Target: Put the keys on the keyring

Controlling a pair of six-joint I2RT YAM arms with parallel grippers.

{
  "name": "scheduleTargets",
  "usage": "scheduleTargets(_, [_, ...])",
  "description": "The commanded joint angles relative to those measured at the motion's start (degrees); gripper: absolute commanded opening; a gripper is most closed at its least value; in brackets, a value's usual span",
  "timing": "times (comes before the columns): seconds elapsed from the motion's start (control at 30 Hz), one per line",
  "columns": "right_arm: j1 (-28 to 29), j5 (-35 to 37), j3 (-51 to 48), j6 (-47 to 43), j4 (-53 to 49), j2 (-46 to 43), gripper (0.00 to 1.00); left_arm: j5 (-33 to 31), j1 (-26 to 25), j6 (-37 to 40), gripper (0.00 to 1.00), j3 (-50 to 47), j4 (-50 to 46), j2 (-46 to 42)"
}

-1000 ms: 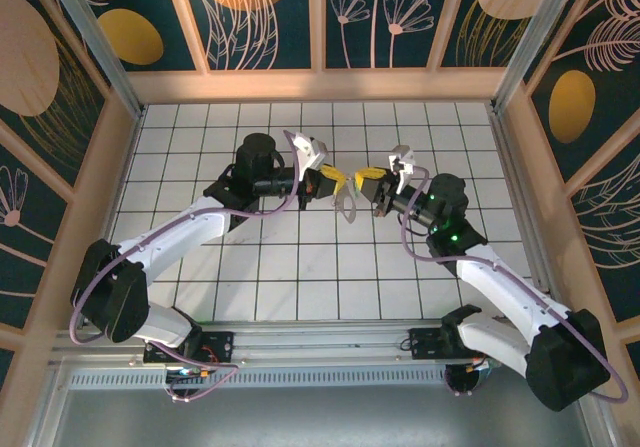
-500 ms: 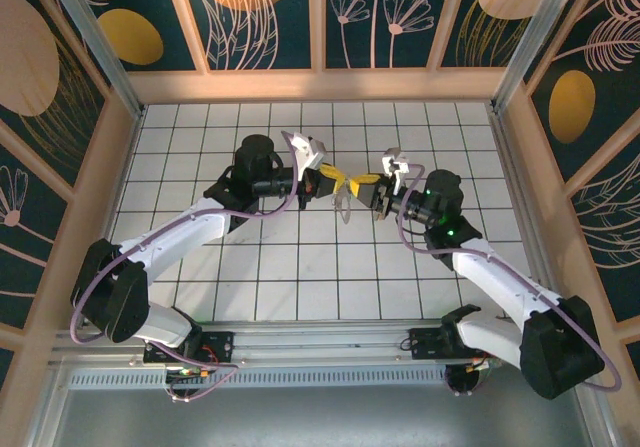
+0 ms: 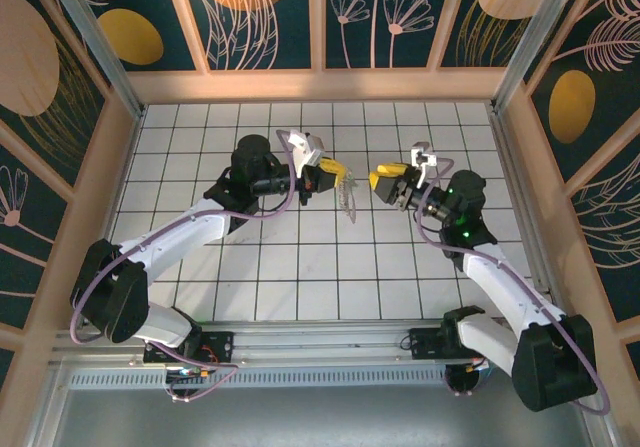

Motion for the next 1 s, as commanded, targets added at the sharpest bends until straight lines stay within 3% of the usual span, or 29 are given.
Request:
scheduleTargets(0.0, [-0.37,-0.96,-0.1,2.32,3.03,-1.58,0.43,1.33,0.22,-0.04,0.0,-0.13,4.61,-0.81])
scheduleTargets(0.33, [-0.35,0.51,1.55,6.76,11.59,2.67,0.45,8.48,2.69,-8.18,0.0,-0.61,15.26,2.31])
scheduleTargets(0.7, [0.32,-4.49,2.79,14.58,28.73,11.64,0.51,11.73,3.98,-18.63,0.0,0.84,23.81,6.88])
scheduleTargets(0.97, [2.93,-5.18,3.08,15.13,31.1,13.76,0.46,12.1,3.99,-23.71,0.0,0.77,29.03,8.54])
